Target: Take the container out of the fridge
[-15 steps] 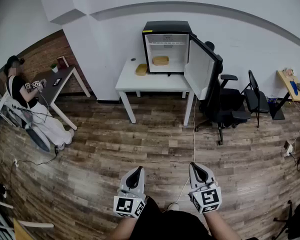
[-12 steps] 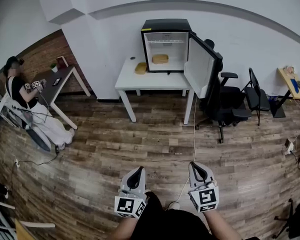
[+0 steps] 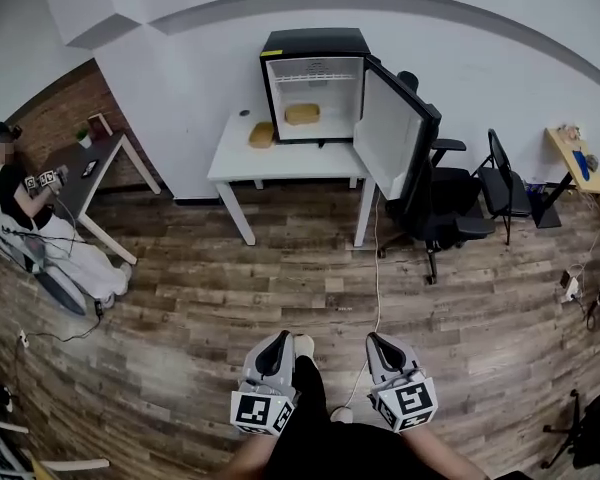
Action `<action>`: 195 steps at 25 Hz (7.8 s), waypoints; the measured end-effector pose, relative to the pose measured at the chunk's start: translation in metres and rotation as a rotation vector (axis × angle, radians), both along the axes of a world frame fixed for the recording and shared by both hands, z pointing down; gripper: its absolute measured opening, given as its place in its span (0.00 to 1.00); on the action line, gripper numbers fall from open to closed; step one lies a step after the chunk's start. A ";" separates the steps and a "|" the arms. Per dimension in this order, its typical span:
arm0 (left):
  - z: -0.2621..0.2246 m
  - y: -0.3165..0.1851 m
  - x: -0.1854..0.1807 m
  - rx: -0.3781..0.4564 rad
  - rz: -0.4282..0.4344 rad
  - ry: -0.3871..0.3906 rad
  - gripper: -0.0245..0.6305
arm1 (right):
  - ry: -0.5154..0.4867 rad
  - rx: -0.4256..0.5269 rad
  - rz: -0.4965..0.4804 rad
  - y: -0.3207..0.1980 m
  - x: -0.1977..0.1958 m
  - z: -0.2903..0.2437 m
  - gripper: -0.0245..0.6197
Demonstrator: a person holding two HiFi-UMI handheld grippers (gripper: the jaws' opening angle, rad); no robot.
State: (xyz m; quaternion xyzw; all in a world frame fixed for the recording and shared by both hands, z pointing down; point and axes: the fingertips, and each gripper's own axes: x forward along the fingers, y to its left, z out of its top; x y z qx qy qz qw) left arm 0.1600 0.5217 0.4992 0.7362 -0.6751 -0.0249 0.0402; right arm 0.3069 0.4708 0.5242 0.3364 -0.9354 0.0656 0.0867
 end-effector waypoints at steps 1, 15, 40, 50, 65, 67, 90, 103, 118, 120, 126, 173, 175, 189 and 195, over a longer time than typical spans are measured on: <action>-0.001 -0.012 0.000 0.004 0.027 0.002 0.06 | 0.016 -0.001 -0.003 -0.009 -0.003 0.003 0.03; -0.006 -0.195 -0.119 0.008 0.073 -0.009 0.06 | 0.144 0.063 0.102 -0.205 -0.097 -0.013 0.03; -0.021 -0.354 -0.261 0.034 0.143 0.071 0.06 | 0.164 0.030 0.175 -0.362 -0.240 -0.014 0.03; 0.003 -0.377 -0.275 -0.014 0.081 0.083 0.06 | 0.130 0.016 0.076 -0.400 -0.281 -0.002 0.03; 0.008 -0.582 -0.290 -0.102 0.080 0.072 0.06 | 0.033 -0.043 0.071 -0.608 -0.294 -0.013 0.03; 0.016 -0.602 -0.291 -0.125 0.082 0.049 0.06 | 0.041 -0.044 0.077 -0.628 -0.291 -0.008 0.03; 0.085 -0.781 -0.315 -0.277 0.274 -0.095 0.06 | 0.023 -0.113 0.158 -0.722 -0.321 -0.004 0.03; 0.136 -0.876 -0.320 -0.374 0.372 -0.271 0.06 | 0.008 -0.131 0.285 -0.745 -0.334 -0.004 0.03; 0.214 -0.947 -0.303 -0.572 0.507 -0.481 0.25 | 0.044 -0.133 0.308 -0.767 -0.319 -0.002 0.03; 0.223 -0.955 -0.304 -0.607 0.527 -0.535 0.28 | 0.064 -0.117 0.309 -0.769 -0.317 -0.004 0.03; 0.250 -0.970 -0.305 -0.702 0.555 -0.588 0.32 | 0.069 -0.130 0.365 -0.773 -0.292 0.002 0.03; 0.203 -0.903 -0.276 -0.637 0.649 -0.447 0.07 | 0.053 -0.134 0.368 -0.729 -0.260 0.007 0.03; 0.191 -0.891 -0.272 -0.610 0.652 -0.419 0.07 | 0.043 -0.130 0.362 -0.733 -0.263 0.005 0.03; 0.079 -0.814 -0.276 -0.364 0.574 -0.105 0.07 | 0.046 -0.081 0.297 -0.755 -0.298 -0.006 0.03; 0.038 -0.778 -0.301 -0.254 0.469 -0.059 0.07 | 0.064 -0.060 0.269 -0.760 -0.316 -0.008 0.03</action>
